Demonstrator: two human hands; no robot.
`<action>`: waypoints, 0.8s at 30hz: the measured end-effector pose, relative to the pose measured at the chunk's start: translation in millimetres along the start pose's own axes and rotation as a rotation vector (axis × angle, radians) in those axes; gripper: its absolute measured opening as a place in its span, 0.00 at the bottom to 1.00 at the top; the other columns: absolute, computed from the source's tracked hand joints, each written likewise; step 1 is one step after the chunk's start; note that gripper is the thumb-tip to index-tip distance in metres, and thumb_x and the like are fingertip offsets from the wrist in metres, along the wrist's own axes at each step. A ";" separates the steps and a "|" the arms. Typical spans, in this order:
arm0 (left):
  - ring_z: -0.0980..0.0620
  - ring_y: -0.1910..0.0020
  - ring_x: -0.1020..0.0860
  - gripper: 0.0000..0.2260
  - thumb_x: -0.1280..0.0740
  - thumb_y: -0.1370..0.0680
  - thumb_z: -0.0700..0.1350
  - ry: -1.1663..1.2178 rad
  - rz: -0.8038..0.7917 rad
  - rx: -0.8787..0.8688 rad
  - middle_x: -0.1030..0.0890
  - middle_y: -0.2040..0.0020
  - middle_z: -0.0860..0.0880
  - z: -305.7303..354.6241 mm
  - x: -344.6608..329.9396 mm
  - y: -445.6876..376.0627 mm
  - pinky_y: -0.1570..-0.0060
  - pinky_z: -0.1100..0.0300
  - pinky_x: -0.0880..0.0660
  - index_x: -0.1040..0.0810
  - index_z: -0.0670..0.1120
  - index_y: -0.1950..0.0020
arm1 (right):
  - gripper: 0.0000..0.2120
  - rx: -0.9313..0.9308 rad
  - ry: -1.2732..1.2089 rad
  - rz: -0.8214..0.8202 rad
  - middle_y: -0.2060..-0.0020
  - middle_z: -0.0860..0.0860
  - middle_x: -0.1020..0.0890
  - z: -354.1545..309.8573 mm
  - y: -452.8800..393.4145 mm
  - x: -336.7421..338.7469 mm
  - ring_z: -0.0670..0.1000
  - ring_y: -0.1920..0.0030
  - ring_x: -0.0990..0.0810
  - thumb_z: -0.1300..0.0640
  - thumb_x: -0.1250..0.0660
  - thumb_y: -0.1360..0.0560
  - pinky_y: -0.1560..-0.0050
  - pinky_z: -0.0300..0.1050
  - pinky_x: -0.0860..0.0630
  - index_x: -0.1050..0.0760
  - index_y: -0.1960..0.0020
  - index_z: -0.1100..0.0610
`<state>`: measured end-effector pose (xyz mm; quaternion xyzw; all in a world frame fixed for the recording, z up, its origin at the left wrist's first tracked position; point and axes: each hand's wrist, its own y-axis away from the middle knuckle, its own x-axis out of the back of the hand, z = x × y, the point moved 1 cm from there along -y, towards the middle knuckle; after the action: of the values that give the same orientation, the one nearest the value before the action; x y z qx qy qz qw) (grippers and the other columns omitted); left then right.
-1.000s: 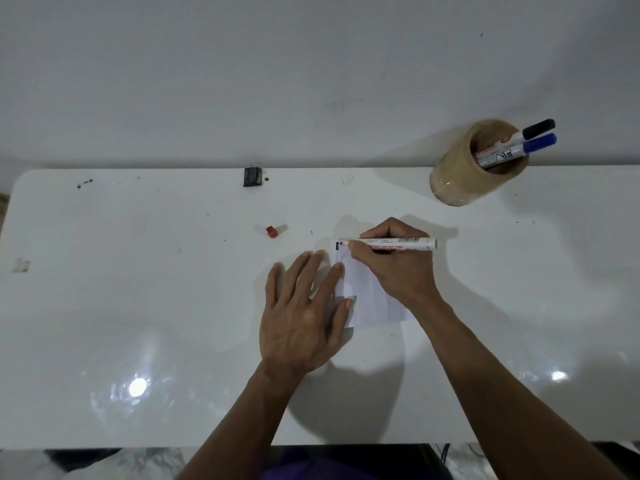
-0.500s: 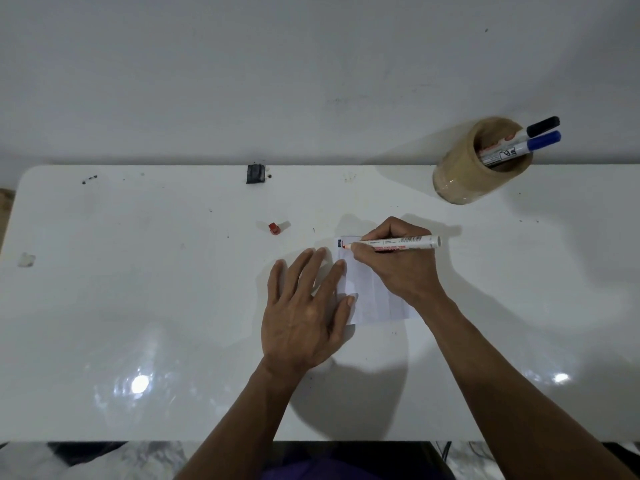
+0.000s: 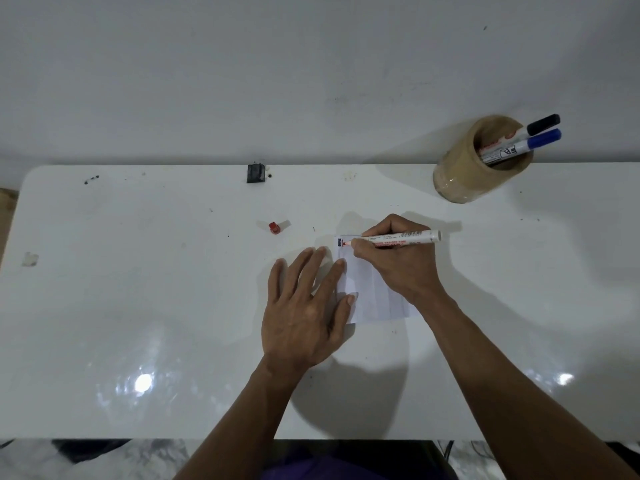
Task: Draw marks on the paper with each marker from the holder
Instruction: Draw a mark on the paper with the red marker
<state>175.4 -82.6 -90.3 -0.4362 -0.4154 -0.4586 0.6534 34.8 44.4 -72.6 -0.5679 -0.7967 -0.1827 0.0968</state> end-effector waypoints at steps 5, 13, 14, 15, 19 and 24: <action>0.44 0.25 0.31 0.22 0.36 0.21 0.58 0.007 -0.015 -0.002 0.26 0.27 0.44 -0.6 -0.8 0.4 0.28 0.38 0.37 0.25 0.49 0.30 | 0.07 -0.051 -0.103 -0.030 0.64 0.54 0.13 -4.4 -0.7 3.0 0.58 0.61 0.12 0.60 0.21 0.30 0.58 0.61 0.15 0.19 0.60 0.59; 0.47 0.30 0.26 0.21 0.36 0.20 0.56 0.232 -0.033 0.108 0.22 0.32 0.47 -3.1 12.2 -2.7 0.28 0.45 0.33 0.24 0.47 0.32 | 0.09 -0.137 -0.485 0.007 0.57 0.61 0.14 -56.0 24.4 21.7 0.58 0.55 0.13 0.69 0.24 0.29 0.60 0.45 0.18 0.22 0.57 0.60; 0.47 0.34 0.24 0.19 0.37 0.20 0.55 0.304 -0.013 0.165 0.21 0.34 0.47 -4.3 17.7 -3.1 0.30 0.49 0.31 0.24 0.46 0.34 | 0.08 -0.131 -0.518 -0.001 0.57 0.59 0.14 -62.7 29.8 22.7 0.58 0.55 0.13 0.70 0.25 0.28 0.60 0.45 0.18 0.21 0.56 0.61; 0.47 0.37 0.23 0.18 0.37 0.20 0.54 0.358 0.010 0.235 0.20 0.37 0.47 -6.4 23.9 -4.1 0.33 0.53 0.30 0.24 0.46 0.35 | 0.07 -0.128 -0.545 -0.015 0.58 0.58 0.14 -68.2 35.4 23.2 0.57 0.54 0.13 0.70 0.26 0.27 0.59 0.45 0.18 0.21 0.55 0.61; 0.46 0.37 0.26 0.15 0.35 0.20 0.48 0.417 0.100 0.483 0.22 0.37 0.47 -24.5 53.7 -19.5 0.40 0.50 0.25 0.27 0.48 0.34 | 0.06 -0.125 -0.571 -0.016 0.57 0.57 0.13 -91.2 63.0 18.6 0.56 0.55 0.12 0.70 0.28 0.25 0.58 0.46 0.16 0.21 0.52 0.62; 0.44 0.36 0.27 0.18 0.38 0.18 0.48 0.308 -0.135 0.447 0.26 0.35 0.46 -53.9 64.1 -65.9 0.42 0.46 0.24 0.31 0.50 0.27 | 0.08 -0.158 -0.545 0.066 0.55 0.56 0.12 -105.4 83.2 3.2 0.57 0.56 0.11 0.67 0.28 0.24 0.61 0.45 0.16 0.25 0.49 0.61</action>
<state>134.8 -162.2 -32.2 -0.1774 -0.4302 -0.4590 0.7569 106.4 28.9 40.1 -0.6275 -0.7577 -0.0816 -0.1594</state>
